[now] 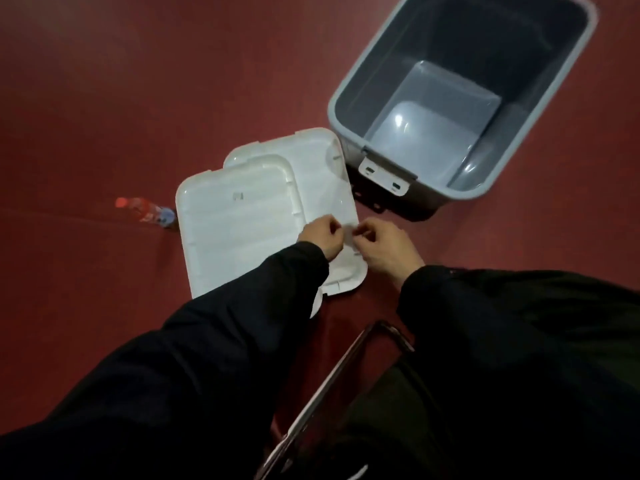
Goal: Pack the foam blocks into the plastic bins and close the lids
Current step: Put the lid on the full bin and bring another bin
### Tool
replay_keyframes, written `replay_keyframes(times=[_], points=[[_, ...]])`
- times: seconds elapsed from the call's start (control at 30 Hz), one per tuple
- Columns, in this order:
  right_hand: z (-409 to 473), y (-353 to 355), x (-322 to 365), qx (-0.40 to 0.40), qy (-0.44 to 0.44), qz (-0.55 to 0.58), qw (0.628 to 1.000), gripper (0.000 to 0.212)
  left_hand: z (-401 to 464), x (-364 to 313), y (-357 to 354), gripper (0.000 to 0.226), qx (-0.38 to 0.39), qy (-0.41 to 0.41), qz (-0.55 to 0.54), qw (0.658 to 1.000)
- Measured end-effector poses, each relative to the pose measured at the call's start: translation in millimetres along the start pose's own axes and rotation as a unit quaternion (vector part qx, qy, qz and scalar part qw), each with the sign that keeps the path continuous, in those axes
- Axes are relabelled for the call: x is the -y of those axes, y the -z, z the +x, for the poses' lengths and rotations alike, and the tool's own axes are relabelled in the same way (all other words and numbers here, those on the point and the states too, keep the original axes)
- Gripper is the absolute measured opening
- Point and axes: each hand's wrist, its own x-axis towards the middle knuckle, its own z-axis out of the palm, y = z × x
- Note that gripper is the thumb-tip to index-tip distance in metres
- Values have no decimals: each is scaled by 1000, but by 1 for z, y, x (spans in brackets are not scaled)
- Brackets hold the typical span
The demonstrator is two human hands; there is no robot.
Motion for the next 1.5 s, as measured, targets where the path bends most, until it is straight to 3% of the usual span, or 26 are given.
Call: replay_keyframes(times=[0.13, 0.3, 0.43, 0.57, 0.7, 0.77, 0.83, 0.93, 1.0, 1.07, 1.17, 1.23, 1.33, 1.5], points=[[5, -13, -29, 71, -35, -21, 997, 23, 14, 44, -52, 24, 74, 83, 29, 993], [4, -10, -56, 102, -60, 4, 993, 31, 22, 98, -102, 43, 185, 142, 237, 943], [6, -15, -66, 124, -75, 10, 989, 31, 23, 107, -126, 60, 243, 181, 205, 931], [10, -19, -65, 130, -86, 5, 988, 30, 32, 108, -133, 48, 235, 149, 197, 940], [11, -19, -67, 125, -87, 14, 988, 30, 31, 106, -131, 21, 142, 158, 190, 959], [12, -17, -69, 120, -88, 13, 989, 30, 25, 98, -125, 17, 71, 153, 180, 969], [12, -14, -71, 106, -90, 11, 990, 29, 13, 80, -113, 19, 3, 127, 152, 980], [10, -7, -62, 87, -88, -1, 992, 31, -7, 51, -79, 42, -109, 80, 93, 986], [8, -1, -48, 83, -78, -18, 993, 32, -22, 40, -43, 51, -156, 38, 122, 979], [4, 5, -30, 84, -62, -35, 994, 33, -43, 31, 0, 43, -202, -9, 136, 970], [-2, 13, 0, 75, -17, -73, 994, 36, -82, 13, 59, 31, -283, 1, 52, 958], [-10, 17, 19, 63, 6, -80, 995, 35, -110, -1, 90, 31, -334, -15, 2, 942], [-21, 21, 42, 51, 30, -45, 997, 32, -163, -19, 130, 25, -422, -92, -128, 893], [-46, 41, 62, -5, 64, -3, 998, 36, -243, -59, 168, 20, -415, -193, -399, 795]])
